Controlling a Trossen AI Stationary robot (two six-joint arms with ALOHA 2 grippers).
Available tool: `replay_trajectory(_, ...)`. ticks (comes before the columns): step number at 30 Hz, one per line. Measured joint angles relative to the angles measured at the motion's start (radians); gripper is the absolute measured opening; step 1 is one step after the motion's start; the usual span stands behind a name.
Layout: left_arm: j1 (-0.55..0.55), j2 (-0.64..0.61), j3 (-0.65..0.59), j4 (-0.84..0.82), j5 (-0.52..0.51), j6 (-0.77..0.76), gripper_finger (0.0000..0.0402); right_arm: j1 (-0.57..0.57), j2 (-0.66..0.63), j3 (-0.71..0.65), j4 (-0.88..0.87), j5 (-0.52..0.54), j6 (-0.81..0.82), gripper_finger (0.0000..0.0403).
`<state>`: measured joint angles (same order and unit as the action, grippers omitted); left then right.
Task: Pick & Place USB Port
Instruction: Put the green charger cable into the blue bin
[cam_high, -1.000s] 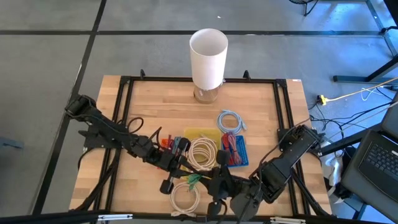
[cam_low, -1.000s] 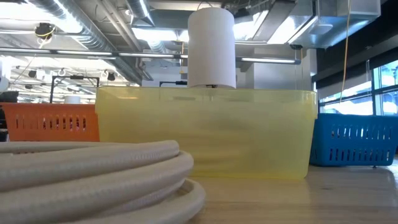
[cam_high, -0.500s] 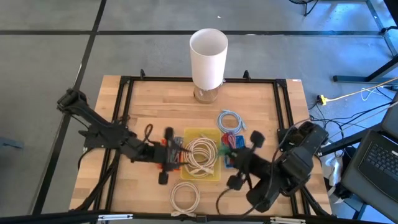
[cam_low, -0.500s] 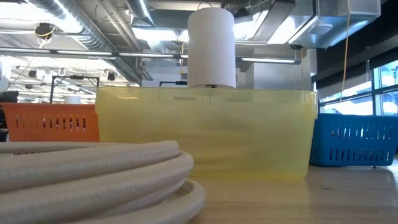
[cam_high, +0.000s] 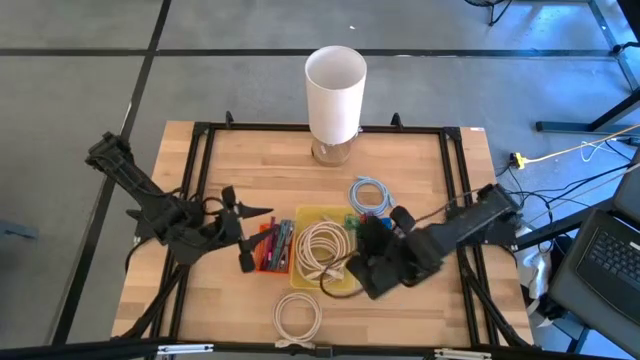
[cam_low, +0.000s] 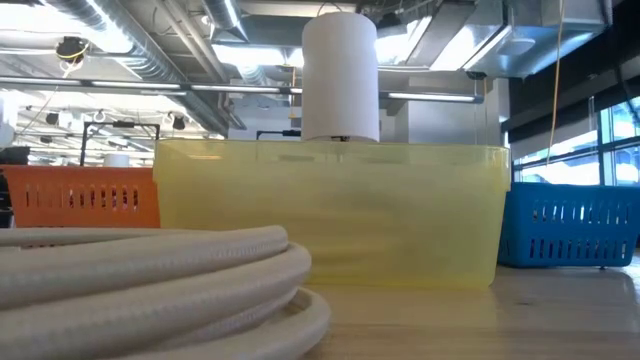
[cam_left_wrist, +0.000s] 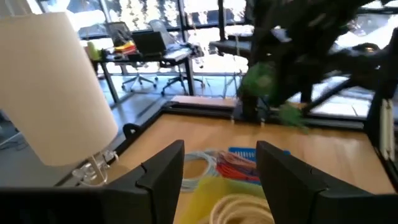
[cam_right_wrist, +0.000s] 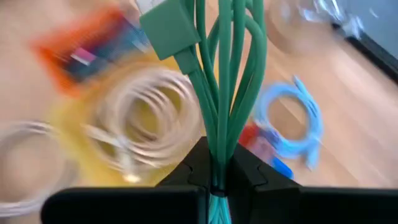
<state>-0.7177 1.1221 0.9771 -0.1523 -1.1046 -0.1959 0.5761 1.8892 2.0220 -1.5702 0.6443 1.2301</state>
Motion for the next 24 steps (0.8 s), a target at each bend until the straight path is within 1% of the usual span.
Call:
replay_trajectory(3, -0.025, 0.001, 0.000, -0.033, -0.001, -0.001, 0.0192, -0.028, -0.031, -0.150, 0.000, -0.058, 0.069, 0.0023)
replay_trajectory(7, -0.042, 0.001, 0.000, -0.061, -0.004, -0.008, 0.0190, -0.041, -0.105, -0.364, 0.000, -0.134, 0.185, 0.0023)
replay_trajectory(10, -0.044, 0.001, 0.000, -0.063, -0.004, -0.010, 0.0189, -0.043, -0.207, -0.511, -0.004, -0.172, 0.268, 0.0023)
replay_trajectory(14, -0.043, 0.001, 0.000, -0.064, -0.005, -0.010, 0.0189, -0.032, -0.374, -0.669, 0.010, -0.154, 0.419, 0.0022)
replay_trajectory(16, -0.037, 0.001, 0.000, -0.065, -0.004, -0.010, 0.0189, -0.018, -0.462, -0.737, 0.073, -0.118, 0.474, 0.0022)
replay_trajectory(20, -0.029, 0.002, 0.000, -0.066, -0.005, -0.010, 0.0189, -0.008, -0.600, -0.895, 0.334, -0.081, 0.487, 0.0023)
replay_trajectory(22, -0.022, 0.002, 0.000, -0.067, -0.003, -0.010, 0.0188, -0.008, -0.632, -0.975, 0.456, -0.076, 0.467, 0.0023)
replay_trajectory(24, -0.015, 0.002, 0.000, -0.067, -0.003, -0.010, 0.0187, -0.008, -0.637, -1.046, 0.552, -0.076, 0.467, 0.0024)
